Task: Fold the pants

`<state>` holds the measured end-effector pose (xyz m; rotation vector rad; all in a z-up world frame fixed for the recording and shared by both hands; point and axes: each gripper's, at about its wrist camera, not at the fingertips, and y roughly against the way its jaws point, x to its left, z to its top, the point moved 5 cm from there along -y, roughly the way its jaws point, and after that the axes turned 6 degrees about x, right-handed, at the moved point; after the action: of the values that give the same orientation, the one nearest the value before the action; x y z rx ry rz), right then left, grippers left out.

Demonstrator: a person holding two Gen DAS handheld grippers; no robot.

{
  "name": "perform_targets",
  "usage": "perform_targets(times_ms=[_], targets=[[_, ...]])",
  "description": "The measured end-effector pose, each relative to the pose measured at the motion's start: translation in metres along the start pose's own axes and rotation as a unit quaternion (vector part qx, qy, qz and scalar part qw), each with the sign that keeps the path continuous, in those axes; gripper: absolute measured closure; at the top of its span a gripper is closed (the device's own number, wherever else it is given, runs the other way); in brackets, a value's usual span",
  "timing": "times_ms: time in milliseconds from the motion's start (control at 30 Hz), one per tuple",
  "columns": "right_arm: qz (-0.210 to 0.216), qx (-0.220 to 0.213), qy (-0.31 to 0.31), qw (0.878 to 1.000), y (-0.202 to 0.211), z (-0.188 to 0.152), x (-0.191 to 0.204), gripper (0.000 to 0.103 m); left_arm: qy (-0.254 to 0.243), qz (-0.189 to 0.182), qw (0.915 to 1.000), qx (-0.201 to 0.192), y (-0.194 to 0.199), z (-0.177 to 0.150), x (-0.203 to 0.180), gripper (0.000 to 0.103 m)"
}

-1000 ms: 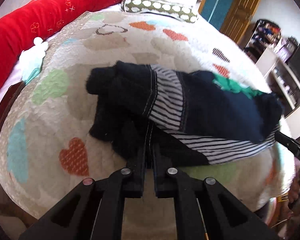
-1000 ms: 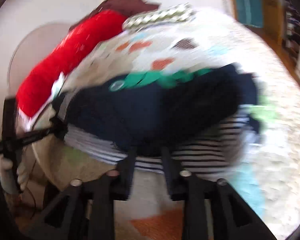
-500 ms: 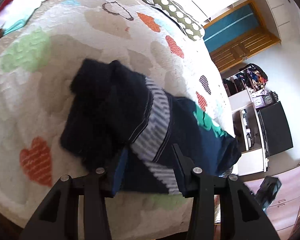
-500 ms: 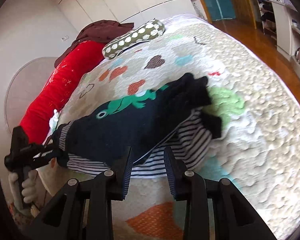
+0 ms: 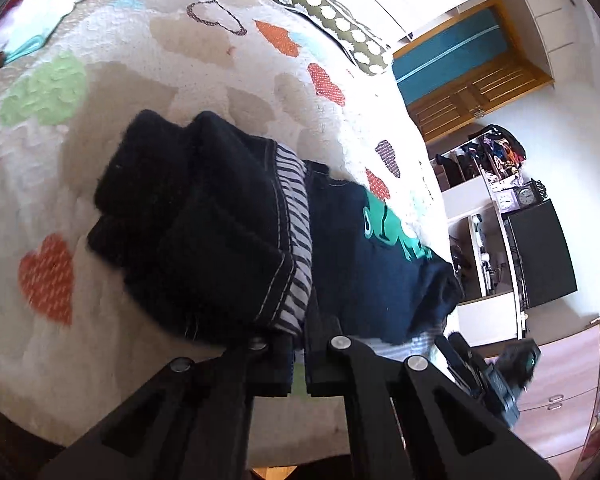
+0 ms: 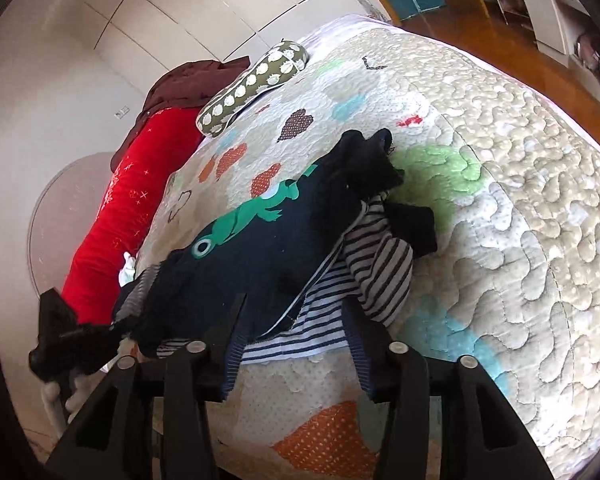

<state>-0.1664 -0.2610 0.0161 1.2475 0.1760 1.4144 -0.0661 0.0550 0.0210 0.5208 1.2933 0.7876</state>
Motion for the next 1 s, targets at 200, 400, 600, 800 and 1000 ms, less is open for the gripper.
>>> perform_targets(times_ms=[200, 400, 600, 800, 1000], targets=[[-0.023, -0.004, -0.006, 1.000, -0.026, 0.010, 0.005, 0.073, 0.034, 0.030, 0.9986, 0.026, -0.015, -0.010, 0.029, 0.100], [-0.012, -0.001, -0.027, 1.000, -0.020, 0.009, 0.000, 0.098, 0.046, 0.024, 0.9981, 0.031, -0.017, -0.009, 0.036, 0.099], [-0.036, 0.017, -0.009, 0.999, -0.008, -0.013, -0.007, 0.097, 0.058, 0.022, 0.9975, 0.033, -0.020, -0.010, 0.045, 0.098], [-0.066, -0.040, -0.012, 0.997, 0.024, 0.002, -0.019, 0.053, 0.052, 0.032, 0.9977, 0.032, -0.021, -0.011, 0.044, 0.097], [-0.129, -0.086, -0.019, 0.988, 0.016, 0.060, -0.029, 0.034, 0.059, 0.030, 0.9973, 0.032, -0.023, -0.010, 0.042, 0.096]])
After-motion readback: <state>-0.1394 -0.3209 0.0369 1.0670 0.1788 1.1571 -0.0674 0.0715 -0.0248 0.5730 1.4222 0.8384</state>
